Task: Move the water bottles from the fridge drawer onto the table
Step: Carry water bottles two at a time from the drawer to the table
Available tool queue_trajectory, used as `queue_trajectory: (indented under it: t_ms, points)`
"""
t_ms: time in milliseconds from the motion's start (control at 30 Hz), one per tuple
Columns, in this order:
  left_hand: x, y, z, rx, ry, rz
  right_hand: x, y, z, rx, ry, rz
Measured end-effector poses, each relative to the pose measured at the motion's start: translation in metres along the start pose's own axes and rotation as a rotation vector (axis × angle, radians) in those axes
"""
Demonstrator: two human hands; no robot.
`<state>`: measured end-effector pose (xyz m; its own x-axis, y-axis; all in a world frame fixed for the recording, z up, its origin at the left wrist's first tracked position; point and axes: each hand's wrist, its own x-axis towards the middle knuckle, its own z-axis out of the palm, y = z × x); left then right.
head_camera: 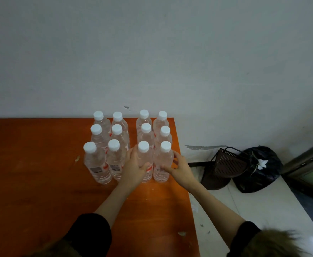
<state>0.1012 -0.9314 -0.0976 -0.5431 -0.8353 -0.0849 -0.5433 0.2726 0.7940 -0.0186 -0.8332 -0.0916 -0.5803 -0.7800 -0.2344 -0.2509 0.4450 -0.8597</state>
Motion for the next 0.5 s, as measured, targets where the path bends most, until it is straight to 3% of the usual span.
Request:
queue_trajectory:
  t_ms: [100,200,267,500]
  points:
    - [-0.006,0.004,-0.008,-0.001,-0.072,0.022,-0.016,-0.009,-0.012,-0.042,-0.045,-0.073]
    - [-0.015,0.017,-0.021,0.017,-0.091,0.016,-0.031,-0.013,-0.027,-0.246,-0.034,-0.158]
    - [-0.028,0.035,-0.033,0.057,-0.070,0.117,-0.041,-0.016,-0.041,-0.385,-0.004,-0.181]
    - [-0.064,0.104,-0.053,0.556,-0.036,0.438,-0.094,-0.042,-0.116,-0.822,0.237,-0.283]
